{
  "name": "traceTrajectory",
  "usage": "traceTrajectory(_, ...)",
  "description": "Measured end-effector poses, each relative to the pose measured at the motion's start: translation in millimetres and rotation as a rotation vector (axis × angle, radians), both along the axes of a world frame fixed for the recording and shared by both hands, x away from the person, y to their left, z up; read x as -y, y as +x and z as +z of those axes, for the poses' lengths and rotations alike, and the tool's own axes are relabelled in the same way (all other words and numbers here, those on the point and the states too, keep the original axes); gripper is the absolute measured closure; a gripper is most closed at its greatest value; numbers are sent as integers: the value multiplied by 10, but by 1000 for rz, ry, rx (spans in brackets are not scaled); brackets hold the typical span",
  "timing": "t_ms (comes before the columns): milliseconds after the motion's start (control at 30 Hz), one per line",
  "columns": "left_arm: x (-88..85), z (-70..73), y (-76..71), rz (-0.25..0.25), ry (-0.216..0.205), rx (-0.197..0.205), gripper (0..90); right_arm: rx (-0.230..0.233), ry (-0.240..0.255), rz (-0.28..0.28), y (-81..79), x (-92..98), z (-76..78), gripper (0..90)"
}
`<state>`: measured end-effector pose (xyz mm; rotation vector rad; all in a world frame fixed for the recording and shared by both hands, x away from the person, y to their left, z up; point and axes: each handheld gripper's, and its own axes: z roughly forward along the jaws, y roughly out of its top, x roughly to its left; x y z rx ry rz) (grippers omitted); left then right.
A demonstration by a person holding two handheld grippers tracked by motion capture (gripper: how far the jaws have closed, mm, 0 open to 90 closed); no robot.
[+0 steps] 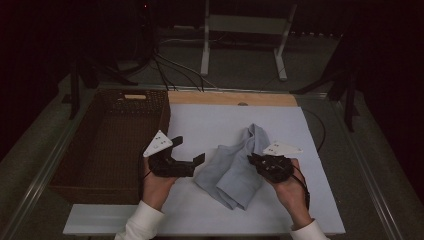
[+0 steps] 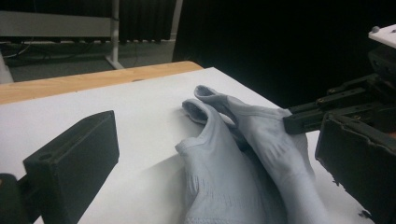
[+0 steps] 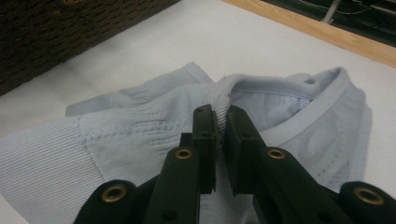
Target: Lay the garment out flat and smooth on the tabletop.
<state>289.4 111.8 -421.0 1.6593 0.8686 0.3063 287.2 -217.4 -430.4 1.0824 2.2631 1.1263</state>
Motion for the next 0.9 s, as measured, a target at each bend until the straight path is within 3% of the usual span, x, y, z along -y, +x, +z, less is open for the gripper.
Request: traceTrajectory(900, 6, 1, -6, -3, -1, 0, 5, -24, 7, -107, -308, 618, -92, 824)
